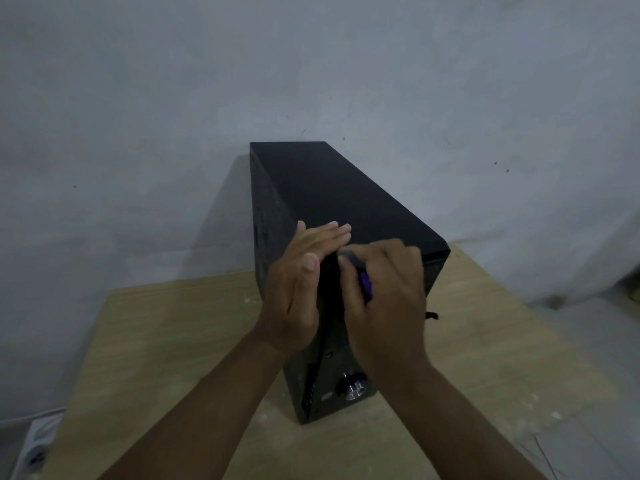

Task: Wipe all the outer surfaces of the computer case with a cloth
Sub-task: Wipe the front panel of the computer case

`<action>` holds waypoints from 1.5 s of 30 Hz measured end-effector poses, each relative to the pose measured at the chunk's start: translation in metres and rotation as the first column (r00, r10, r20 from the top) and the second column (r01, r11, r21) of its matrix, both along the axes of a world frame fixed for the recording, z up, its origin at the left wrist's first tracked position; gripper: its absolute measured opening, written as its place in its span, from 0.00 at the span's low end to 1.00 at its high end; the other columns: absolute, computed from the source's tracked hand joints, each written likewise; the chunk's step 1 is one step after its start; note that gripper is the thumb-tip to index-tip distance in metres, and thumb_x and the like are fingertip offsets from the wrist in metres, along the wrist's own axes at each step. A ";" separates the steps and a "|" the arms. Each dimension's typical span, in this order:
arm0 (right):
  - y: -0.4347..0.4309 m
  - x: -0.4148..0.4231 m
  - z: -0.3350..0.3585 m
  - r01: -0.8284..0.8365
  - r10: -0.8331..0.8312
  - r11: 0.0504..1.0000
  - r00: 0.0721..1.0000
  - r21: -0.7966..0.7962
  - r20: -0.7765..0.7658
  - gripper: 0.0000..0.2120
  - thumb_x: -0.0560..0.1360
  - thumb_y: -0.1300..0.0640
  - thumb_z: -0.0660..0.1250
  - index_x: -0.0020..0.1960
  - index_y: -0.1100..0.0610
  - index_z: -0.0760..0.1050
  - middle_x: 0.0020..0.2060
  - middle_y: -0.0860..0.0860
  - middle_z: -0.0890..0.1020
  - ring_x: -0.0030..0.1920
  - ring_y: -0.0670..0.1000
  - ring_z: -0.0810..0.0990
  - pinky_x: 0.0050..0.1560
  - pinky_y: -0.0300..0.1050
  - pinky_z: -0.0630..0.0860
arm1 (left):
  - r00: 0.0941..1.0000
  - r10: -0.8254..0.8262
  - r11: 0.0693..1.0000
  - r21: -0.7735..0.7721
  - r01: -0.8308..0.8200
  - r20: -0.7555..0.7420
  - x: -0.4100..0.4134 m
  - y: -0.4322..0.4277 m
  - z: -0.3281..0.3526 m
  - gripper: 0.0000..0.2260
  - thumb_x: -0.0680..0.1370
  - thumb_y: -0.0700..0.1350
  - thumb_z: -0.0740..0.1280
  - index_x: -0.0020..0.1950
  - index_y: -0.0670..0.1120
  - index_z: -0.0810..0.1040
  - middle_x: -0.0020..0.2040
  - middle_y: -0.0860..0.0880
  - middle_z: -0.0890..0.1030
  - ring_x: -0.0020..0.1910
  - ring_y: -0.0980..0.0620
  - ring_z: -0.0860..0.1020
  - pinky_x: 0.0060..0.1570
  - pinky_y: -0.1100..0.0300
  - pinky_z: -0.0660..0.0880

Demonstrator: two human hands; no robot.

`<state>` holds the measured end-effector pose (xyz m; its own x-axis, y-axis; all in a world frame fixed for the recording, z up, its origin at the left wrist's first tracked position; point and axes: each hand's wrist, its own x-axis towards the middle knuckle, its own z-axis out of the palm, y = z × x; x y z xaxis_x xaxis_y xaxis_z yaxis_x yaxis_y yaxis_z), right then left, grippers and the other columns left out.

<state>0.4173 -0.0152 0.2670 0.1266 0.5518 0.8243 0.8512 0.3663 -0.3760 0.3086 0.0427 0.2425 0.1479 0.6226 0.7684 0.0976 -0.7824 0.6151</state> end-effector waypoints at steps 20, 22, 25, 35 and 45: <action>-0.011 0.042 -0.012 -0.095 0.042 0.988 0.921 0.120 0.388 0.11 0.79 0.60 0.69 0.58 0.63 0.81 0.54 0.57 0.82 0.55 0.54 0.78 0.52 0.53 0.79 | 0.999 -0.007 0.997 0.078 0.011 -0.050 -0.002 0.003 0.002 0.33 0.86 0.57 0.43 0.64 0.36 0.79 0.65 0.44 0.80 0.71 0.47 0.73 0.77 0.41 0.55; -0.016 0.029 -0.012 -0.037 -0.001 0.991 0.959 0.127 0.282 0.10 0.78 0.61 0.69 0.57 0.63 0.82 0.51 0.56 0.83 0.51 0.52 0.78 0.49 0.50 0.78 | 0.999 -0.003 0.998 0.069 0.006 -0.046 -0.001 0.003 0.001 0.33 0.85 0.58 0.43 0.64 0.36 0.79 0.65 0.45 0.80 0.71 0.47 0.73 0.77 0.41 0.54; -0.022 0.011 -0.015 -0.014 -0.012 0.995 0.970 0.101 0.244 0.09 0.77 0.61 0.70 0.55 0.63 0.82 0.49 0.55 0.82 0.49 0.51 0.77 0.48 0.48 0.78 | 0.999 0.004 0.998 0.058 -0.001 -0.048 -0.001 0.003 0.000 0.33 0.85 0.57 0.43 0.64 0.36 0.79 0.65 0.45 0.80 0.71 0.47 0.73 0.77 0.41 0.54; -0.028 0.022 0.024 0.008 0.049 0.987 0.938 -0.160 0.342 0.06 0.74 0.60 0.68 0.50 0.59 0.81 0.41 0.51 0.77 0.41 0.50 0.73 0.39 0.48 0.76 | 0.999 -0.009 0.999 0.035 0.010 -0.032 -0.001 0.001 0.001 0.31 0.86 0.57 0.45 0.64 0.37 0.80 0.64 0.45 0.80 0.71 0.48 0.73 0.78 0.45 0.53; -0.026 0.019 0.040 -0.042 0.148 0.945 0.939 -0.323 0.310 0.11 0.75 0.52 0.62 0.50 0.55 0.81 0.42 0.48 0.78 0.42 0.45 0.73 0.42 0.37 0.73 | 1.000 -0.005 1.000 0.027 0.005 -0.021 0.000 0.000 0.001 0.30 0.86 0.56 0.46 0.63 0.36 0.80 0.64 0.45 0.80 0.71 0.47 0.73 0.78 0.41 0.54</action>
